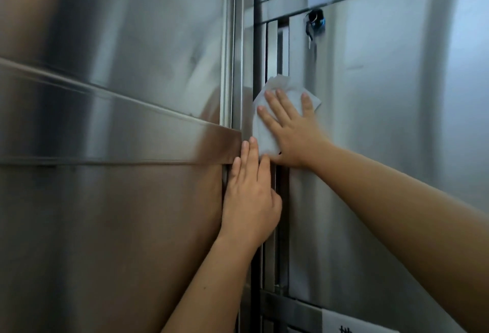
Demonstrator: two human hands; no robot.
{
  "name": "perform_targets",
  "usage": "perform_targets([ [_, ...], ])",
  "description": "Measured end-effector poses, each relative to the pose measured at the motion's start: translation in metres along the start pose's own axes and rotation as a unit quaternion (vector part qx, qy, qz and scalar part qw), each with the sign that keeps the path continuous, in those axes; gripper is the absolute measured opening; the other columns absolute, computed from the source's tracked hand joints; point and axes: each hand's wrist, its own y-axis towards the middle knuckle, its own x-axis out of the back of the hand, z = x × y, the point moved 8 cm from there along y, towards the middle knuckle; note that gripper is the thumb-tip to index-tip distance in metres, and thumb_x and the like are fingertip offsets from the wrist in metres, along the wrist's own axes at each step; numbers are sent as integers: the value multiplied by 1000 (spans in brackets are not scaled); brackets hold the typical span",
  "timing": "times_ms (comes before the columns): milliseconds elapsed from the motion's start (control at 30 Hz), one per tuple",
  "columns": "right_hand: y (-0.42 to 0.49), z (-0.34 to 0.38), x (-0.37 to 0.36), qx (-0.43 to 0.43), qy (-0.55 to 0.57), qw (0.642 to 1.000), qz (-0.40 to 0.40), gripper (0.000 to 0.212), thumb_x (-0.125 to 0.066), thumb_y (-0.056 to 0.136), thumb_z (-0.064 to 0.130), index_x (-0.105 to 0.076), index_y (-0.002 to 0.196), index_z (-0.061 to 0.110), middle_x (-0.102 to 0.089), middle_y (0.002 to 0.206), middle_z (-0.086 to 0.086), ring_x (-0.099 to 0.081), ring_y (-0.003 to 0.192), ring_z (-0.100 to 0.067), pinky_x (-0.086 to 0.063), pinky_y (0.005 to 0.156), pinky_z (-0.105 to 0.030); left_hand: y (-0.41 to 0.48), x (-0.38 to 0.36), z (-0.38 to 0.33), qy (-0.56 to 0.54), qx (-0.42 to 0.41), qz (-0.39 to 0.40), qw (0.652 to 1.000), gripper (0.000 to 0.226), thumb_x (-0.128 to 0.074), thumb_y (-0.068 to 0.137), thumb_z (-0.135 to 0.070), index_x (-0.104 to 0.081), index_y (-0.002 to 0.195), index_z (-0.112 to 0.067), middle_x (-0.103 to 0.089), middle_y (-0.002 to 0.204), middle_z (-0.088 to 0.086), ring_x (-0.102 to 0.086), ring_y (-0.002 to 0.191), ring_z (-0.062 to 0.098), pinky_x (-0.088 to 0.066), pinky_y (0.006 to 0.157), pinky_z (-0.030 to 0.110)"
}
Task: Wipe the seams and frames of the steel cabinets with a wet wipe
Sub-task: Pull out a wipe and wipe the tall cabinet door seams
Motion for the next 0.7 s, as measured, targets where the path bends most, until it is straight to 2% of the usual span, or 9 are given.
perform_targets([
  [100,25,-15,10,-29,0,1000,9,95,-31,87,68,16,147,11,23,153,-16,20,141,-30,7,109,-59,13,-5,-1,37,-13,7,999,63,-31,66,-20,-60,119,1,-48,135,24,-45,127,34,-24,102,48],
  [200,54,-29,20,-67,8,998,13,90,-29,90,63,17,146,10,24,152,-17,21,141,-32,8,109,-59,46,0,-3,59,-11,-5,998,64,-30,65,-22,-63,113,3,-52,130,25,-48,124,35,-25,102,47],
  [300,79,-39,25,-95,9,995,10,88,-30,92,59,19,145,8,26,151,-19,22,140,-34,9,108,-60,73,15,1,58,37,-29,997,62,-37,71,-20,-54,123,8,-41,138,28,-36,132,37,-15,107,44],
  [333,85,-42,28,-101,11,995,10,90,-31,91,60,19,145,9,27,150,-20,23,139,-35,9,108,-60,77,18,3,56,54,-40,996,64,-34,73,-21,-51,126,9,-39,140,29,-34,133,38,-13,108,43],
  [467,100,-51,36,-105,11,994,-5,96,-34,86,67,16,147,13,27,151,-18,23,140,-33,8,108,-59,71,9,3,107,48,-49,992,69,-23,68,-23,-58,121,6,-47,134,27,-43,128,35,-27,107,40],
  [567,101,-54,37,-101,-7,994,-27,96,-34,84,69,13,148,15,24,152,-18,19,141,-32,5,109,-60,69,7,4,106,47,-77,990,68,-28,66,-21,-56,121,9,-46,134,29,-44,127,36,-31,105,41],
  [700,99,-51,38,-113,6,993,-33,94,-34,86,68,13,148,15,22,152,-21,17,142,-34,4,110,-58,69,13,3,85,43,-98,991,73,-49,57,-23,-55,121,12,-45,133,31,-44,126,39,-28,103,46],
])
